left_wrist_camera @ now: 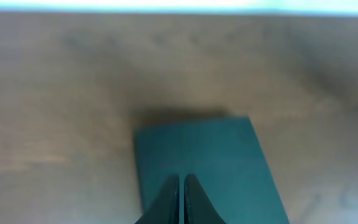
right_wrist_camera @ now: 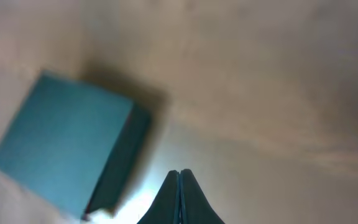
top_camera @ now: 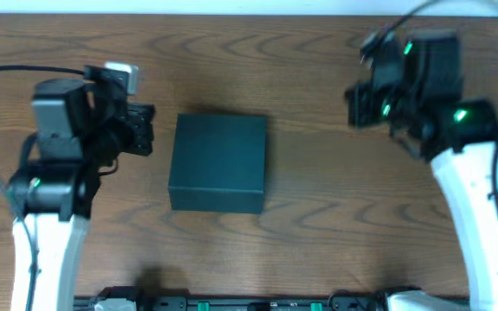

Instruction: Pack container

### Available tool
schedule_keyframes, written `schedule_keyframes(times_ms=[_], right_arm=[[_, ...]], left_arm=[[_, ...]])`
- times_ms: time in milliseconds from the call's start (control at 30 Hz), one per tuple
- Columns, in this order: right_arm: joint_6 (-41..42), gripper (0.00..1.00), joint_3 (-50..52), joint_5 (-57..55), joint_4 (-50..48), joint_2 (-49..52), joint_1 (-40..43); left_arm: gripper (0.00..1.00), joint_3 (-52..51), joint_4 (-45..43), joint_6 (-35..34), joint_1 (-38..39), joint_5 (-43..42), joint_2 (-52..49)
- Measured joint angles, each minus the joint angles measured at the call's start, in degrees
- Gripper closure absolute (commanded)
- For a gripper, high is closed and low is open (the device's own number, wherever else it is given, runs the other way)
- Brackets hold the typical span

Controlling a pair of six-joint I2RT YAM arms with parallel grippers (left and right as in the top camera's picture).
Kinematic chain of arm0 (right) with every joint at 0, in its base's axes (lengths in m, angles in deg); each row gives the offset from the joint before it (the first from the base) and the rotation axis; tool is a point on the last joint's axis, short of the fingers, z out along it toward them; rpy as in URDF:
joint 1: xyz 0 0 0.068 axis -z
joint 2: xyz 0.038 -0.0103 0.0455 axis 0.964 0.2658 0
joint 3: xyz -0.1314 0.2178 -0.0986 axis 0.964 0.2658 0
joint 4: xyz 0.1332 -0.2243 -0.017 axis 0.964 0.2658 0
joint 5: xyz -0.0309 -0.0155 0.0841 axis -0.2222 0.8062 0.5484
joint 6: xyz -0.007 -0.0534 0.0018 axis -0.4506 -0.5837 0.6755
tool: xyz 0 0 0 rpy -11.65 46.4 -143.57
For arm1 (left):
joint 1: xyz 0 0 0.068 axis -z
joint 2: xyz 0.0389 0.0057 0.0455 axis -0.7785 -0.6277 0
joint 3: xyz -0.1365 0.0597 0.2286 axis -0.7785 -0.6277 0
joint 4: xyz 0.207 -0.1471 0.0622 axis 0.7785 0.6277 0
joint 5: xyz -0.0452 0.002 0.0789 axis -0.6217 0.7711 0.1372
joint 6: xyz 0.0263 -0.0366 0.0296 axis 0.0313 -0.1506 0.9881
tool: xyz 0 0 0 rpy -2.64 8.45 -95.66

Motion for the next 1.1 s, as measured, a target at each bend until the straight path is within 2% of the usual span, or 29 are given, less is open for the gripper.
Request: schedule_keyframes(times_ms=[100,500,767,1100], right_arm=[[1.7,0.98,8.2,1.4,0.0,-2.8,-3.7],[4.2,0.98,23.4,11.3,-7.1,-3.1,-16.2],[9.5,0.98,32.3,16.6,-21.8,-3.1,-22.0],[14.7,0.98,36.0,17.8,-31.6,1.6,-28.0]], left_arm=[[0.94,-0.3,0.5,-0.3,0.9,-2.8,-4.6],[0.94,-0.4,6.5,5.4,3.3,-16.0,-22.3],[0.94,-0.4,8.3,9.3,3.7,-17.6,-23.5],[0.94,-0.4,7.0,10.8,7.2,-17.7,-28.8]])
